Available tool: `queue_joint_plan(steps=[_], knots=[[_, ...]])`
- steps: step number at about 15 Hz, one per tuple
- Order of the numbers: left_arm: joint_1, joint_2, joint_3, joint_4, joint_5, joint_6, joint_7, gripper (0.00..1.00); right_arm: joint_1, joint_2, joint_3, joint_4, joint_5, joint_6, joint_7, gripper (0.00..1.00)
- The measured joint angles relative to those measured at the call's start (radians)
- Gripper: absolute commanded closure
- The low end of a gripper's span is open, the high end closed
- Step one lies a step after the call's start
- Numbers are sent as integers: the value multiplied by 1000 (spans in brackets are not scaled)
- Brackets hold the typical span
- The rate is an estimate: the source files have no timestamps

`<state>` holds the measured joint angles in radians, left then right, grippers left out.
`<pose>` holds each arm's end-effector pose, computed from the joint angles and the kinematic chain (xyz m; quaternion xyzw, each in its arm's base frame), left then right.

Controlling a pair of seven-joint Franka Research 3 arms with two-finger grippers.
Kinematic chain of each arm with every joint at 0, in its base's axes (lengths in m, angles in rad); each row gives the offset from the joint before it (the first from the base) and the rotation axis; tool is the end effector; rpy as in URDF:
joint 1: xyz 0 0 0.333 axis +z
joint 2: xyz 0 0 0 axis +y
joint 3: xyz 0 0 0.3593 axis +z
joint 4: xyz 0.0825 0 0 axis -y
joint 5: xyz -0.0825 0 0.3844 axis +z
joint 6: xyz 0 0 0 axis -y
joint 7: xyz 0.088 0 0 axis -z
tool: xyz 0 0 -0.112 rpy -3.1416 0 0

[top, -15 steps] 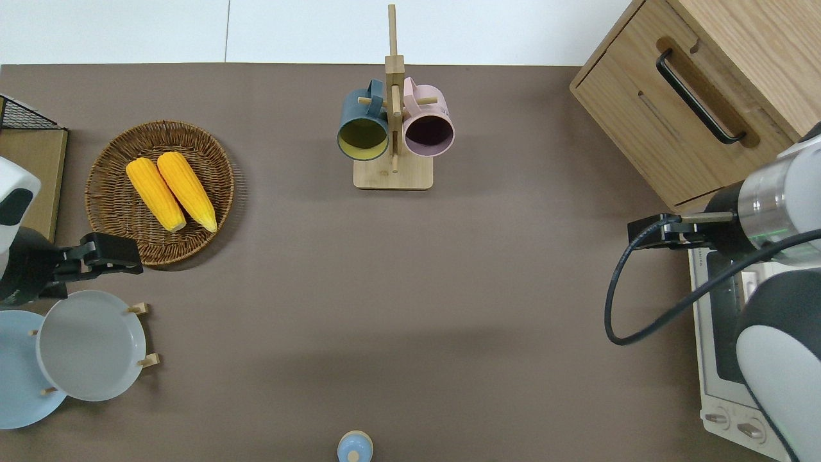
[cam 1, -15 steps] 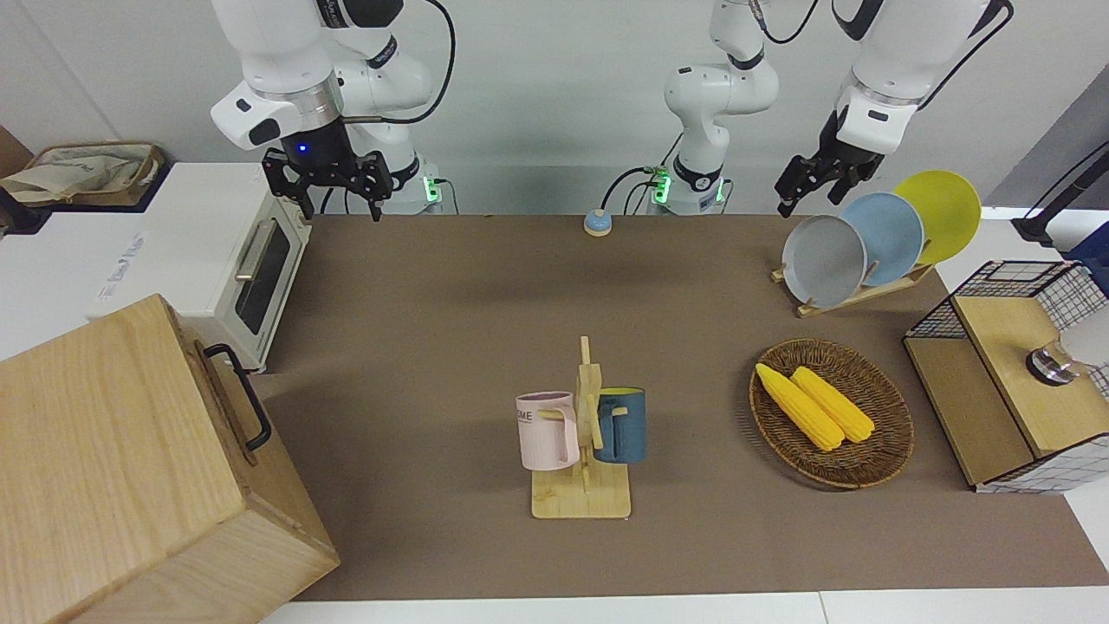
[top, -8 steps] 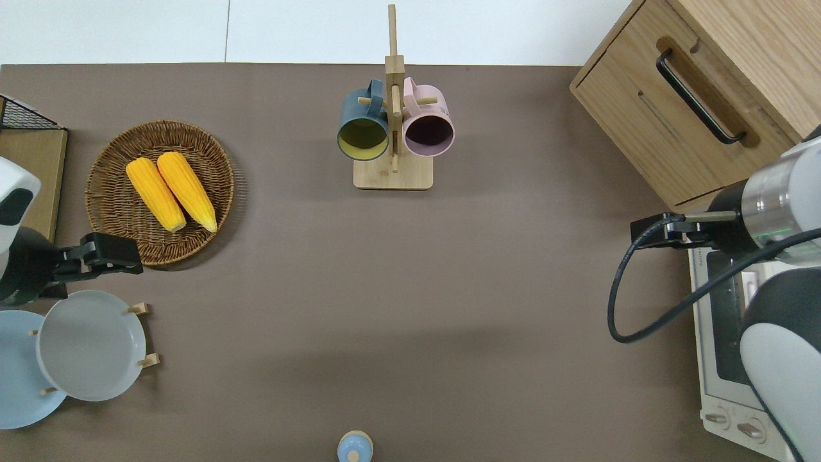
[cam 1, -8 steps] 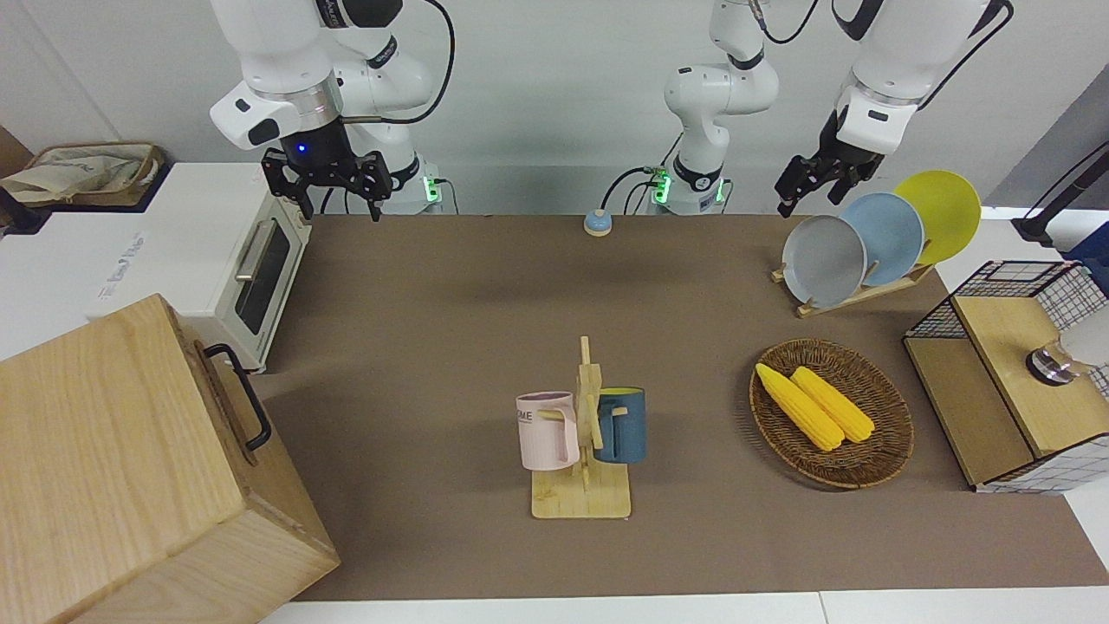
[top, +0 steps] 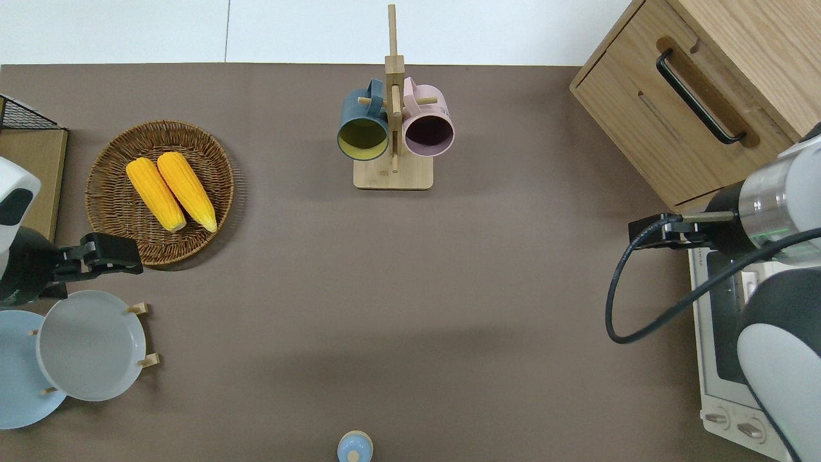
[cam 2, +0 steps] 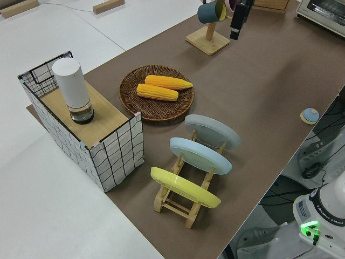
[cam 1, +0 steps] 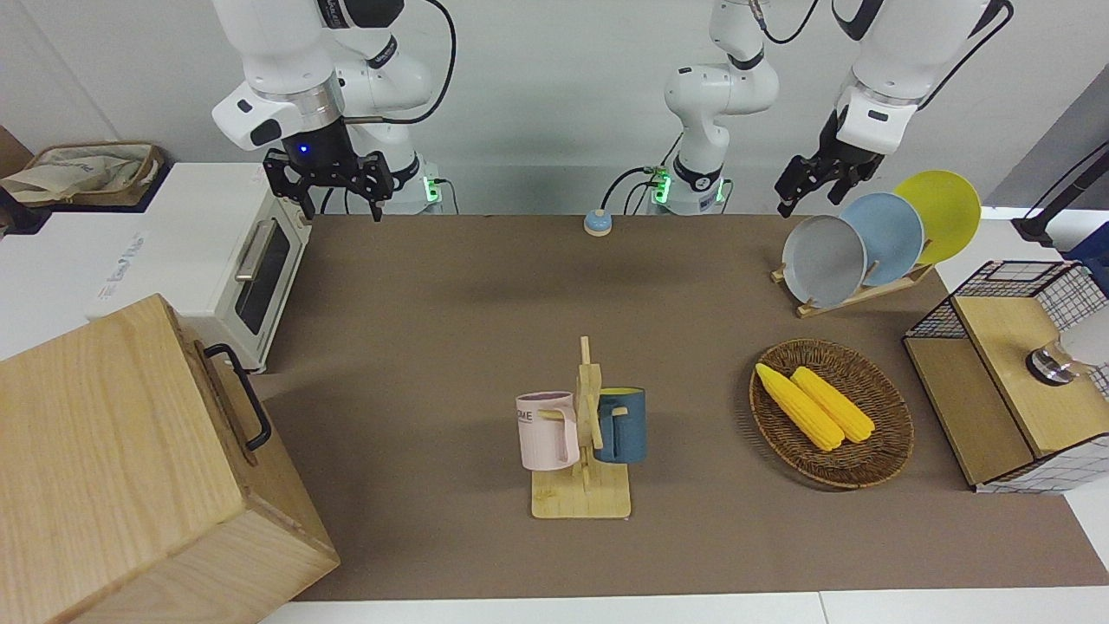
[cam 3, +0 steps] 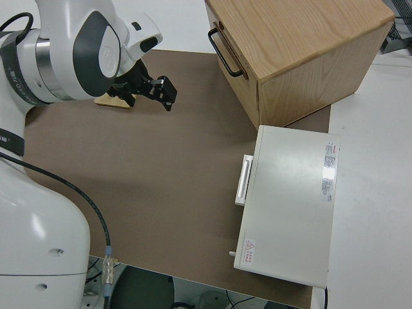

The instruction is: Slide drawer open with right arm

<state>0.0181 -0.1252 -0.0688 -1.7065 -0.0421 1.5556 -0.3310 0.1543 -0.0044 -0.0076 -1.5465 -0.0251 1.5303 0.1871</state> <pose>0.5064 -0.0330 0.6639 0.9899 0.1399 -0.0159 0.0140 0.5440 0.0774 0.6732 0.9997 -0.0206 -0.0037 0.0133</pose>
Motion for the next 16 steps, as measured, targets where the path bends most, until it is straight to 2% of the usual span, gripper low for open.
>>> queue_joint_plan(steps=[5, 7, 11, 16], knots=[[0, 0, 0, 0, 0, 0, 0, 7, 0, 5, 6, 0, -1, 1, 0, 15], [0, 0, 0, 0, 0, 0, 0, 7, 0, 9, 21, 0, -36, 1, 0, 15], [0, 0, 0, 0, 0, 0, 0, 7, 14, 33, 116, -1, -249, 1, 0, 15], [0, 0, 0, 0, 0, 0, 0, 7, 54, 102, 211, -19, -567, 1, 28, 17]])
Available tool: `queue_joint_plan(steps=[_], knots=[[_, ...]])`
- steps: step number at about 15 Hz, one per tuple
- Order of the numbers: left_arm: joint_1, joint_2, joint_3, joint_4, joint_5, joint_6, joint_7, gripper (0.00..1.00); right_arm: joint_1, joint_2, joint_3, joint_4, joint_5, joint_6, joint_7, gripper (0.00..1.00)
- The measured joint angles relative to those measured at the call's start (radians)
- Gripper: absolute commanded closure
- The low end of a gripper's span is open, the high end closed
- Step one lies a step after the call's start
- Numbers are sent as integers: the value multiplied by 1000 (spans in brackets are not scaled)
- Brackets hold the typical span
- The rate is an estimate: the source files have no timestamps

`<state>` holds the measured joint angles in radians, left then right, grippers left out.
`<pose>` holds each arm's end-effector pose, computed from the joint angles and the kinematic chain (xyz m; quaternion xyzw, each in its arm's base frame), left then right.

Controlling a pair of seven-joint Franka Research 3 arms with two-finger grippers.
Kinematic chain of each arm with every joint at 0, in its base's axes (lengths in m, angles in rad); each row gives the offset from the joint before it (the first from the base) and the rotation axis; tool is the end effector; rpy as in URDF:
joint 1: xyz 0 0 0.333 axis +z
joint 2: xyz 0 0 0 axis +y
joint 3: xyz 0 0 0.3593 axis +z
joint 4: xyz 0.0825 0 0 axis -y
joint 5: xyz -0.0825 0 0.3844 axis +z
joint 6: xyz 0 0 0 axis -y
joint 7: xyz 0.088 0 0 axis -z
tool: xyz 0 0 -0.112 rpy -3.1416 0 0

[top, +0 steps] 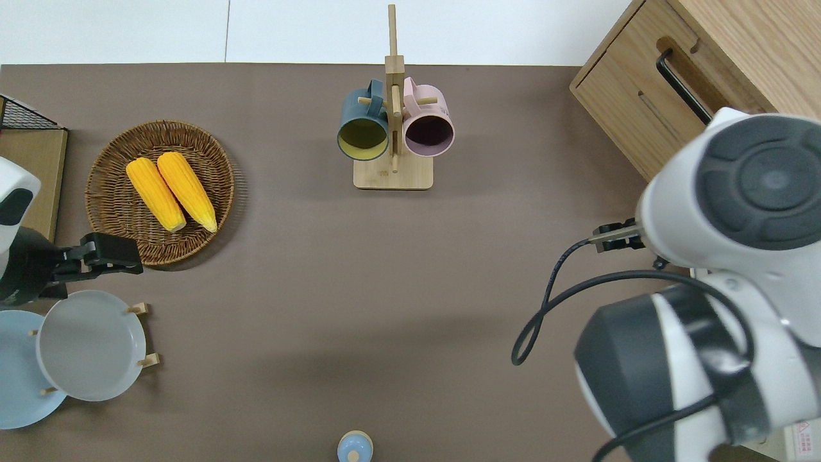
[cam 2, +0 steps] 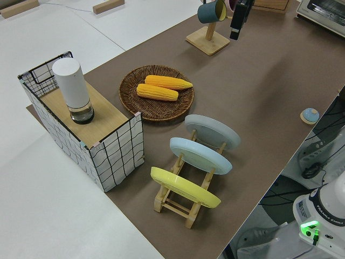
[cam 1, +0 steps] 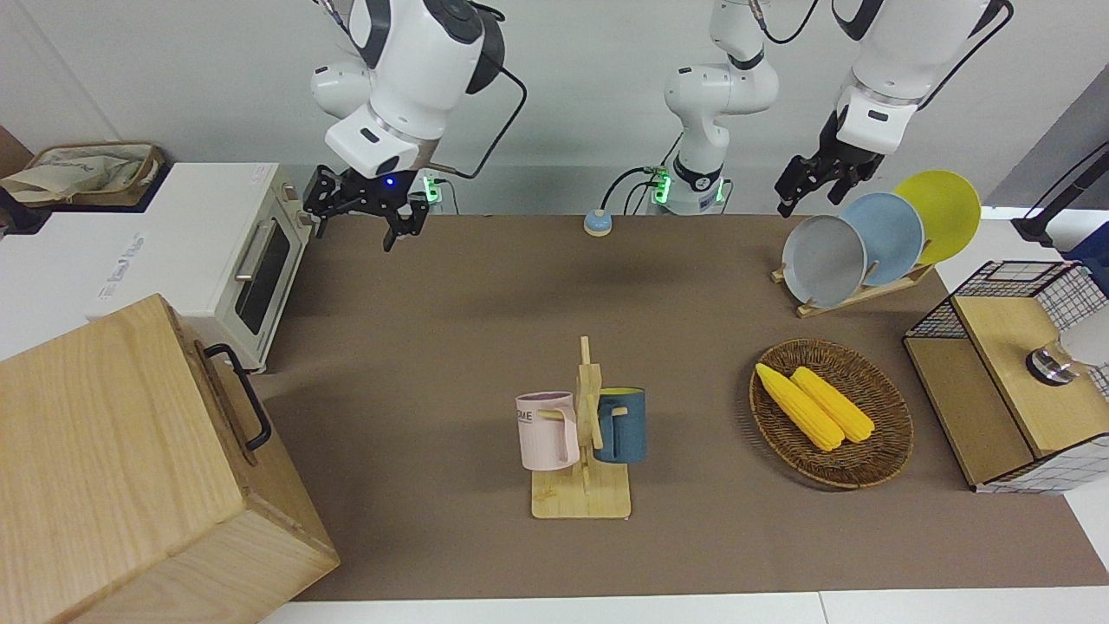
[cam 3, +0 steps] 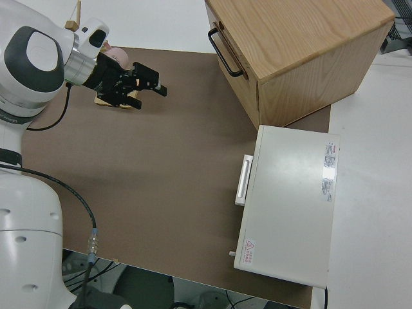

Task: Slide drawer open with right arm
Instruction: 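Raise the right arm and reach the right gripper toward the black drawer handle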

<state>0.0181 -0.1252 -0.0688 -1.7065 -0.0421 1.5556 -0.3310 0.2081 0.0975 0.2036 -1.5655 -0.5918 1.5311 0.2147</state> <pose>0.5064 -0.0330 0.6639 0.9899 0.1399 -0.0159 0.0140 0.5608 0.1677 0.6261 0.9520 0.1016 0.0278 0.2875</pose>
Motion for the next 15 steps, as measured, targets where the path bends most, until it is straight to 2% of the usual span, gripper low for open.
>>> queue_joint_plan(steps=[2, 7, 11, 15], knots=[[0, 0, 0, 0, 0, 0, 0, 7, 27, 33, 13, -18, -125, 0, 9, 15], [0, 0, 0, 0, 0, 0, 0, 7, 94, 115, 15, -72, -415, 0, 16, 19], [0, 0, 0, 0, 0, 0, 0, 7, 120, 184, 14, -89, -589, 0, 39, 21], [0, 0, 0, 0, 0, 0, 0, 7, 121, 231, 9, -95, -748, 0, 49, 21]])
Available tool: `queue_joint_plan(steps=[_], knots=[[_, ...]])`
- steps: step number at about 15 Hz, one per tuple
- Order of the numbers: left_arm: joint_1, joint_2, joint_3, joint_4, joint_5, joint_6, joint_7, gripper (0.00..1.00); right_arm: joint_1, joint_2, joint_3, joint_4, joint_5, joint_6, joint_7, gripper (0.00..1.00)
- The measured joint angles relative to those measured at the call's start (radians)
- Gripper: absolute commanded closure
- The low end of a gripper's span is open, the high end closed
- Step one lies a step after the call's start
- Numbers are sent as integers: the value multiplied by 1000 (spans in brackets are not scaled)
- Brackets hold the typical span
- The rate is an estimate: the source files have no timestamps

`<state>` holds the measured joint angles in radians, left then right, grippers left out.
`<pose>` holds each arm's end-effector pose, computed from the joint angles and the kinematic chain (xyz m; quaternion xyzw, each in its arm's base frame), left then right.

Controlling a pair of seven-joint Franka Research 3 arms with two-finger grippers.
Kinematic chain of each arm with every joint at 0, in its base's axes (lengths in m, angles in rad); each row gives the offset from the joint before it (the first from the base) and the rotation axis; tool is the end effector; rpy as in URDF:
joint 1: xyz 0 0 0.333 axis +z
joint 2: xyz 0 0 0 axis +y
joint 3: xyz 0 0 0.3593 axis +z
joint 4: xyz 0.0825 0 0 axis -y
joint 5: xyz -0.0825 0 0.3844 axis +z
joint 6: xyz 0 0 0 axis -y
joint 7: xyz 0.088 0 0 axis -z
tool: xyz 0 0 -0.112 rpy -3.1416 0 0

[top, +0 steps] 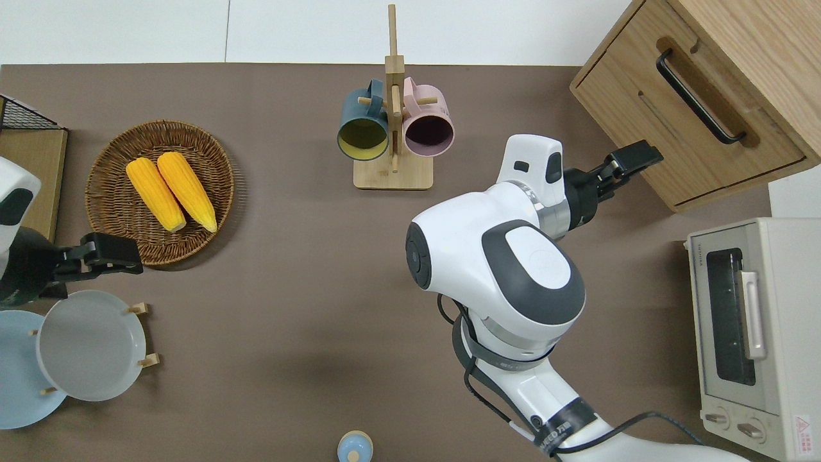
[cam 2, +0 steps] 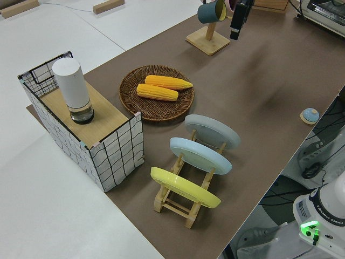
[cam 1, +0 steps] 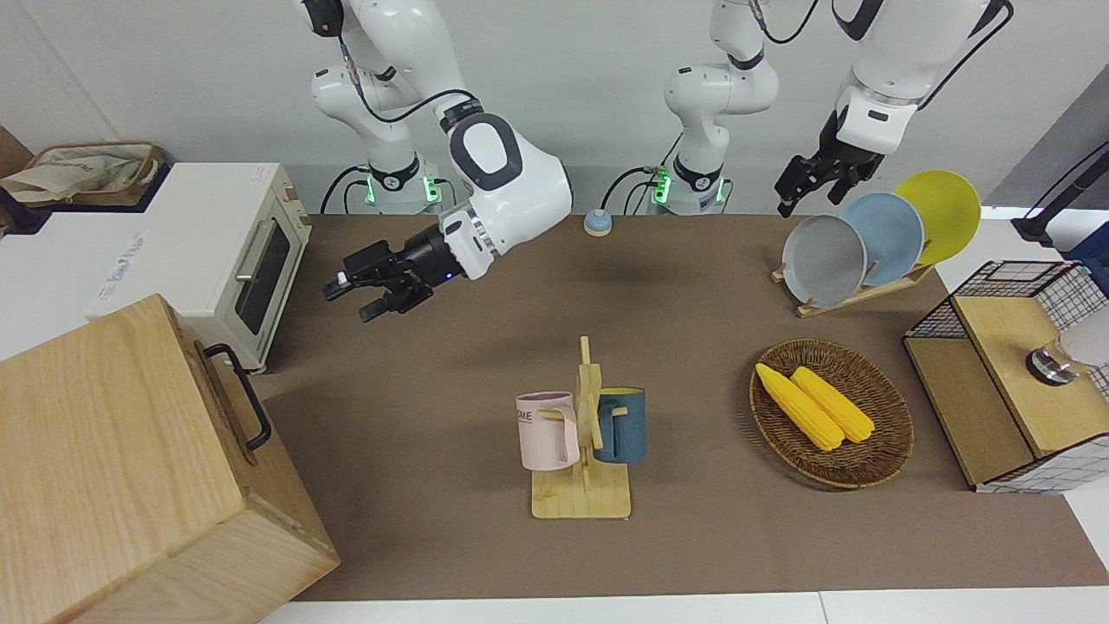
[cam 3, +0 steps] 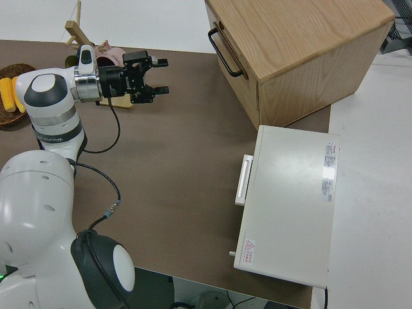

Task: Slide drawer open with right arm
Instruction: 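Raise the right arm and reach the right gripper toward the black drawer handle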

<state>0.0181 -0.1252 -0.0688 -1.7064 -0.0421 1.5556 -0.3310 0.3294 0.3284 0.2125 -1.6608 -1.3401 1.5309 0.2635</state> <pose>0.5064 -0.0330 0.6640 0.9899 0.1399 -0.0159 0.0140 0.6175 0.2184 0.5040 0.7612 0.2241 0.0678 0.6048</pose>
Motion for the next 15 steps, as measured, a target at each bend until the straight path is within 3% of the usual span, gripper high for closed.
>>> queue_joint_plan(steps=[9, 15], knots=[[0, 0, 0, 0, 0, 0, 0, 7, -16, 81, -63, -3, -220, 67, 72, 25], [0, 0, 0, 0, 0, 0, 0, 7, -44, 119, -110, -3, -301, 162, 141, 88]])
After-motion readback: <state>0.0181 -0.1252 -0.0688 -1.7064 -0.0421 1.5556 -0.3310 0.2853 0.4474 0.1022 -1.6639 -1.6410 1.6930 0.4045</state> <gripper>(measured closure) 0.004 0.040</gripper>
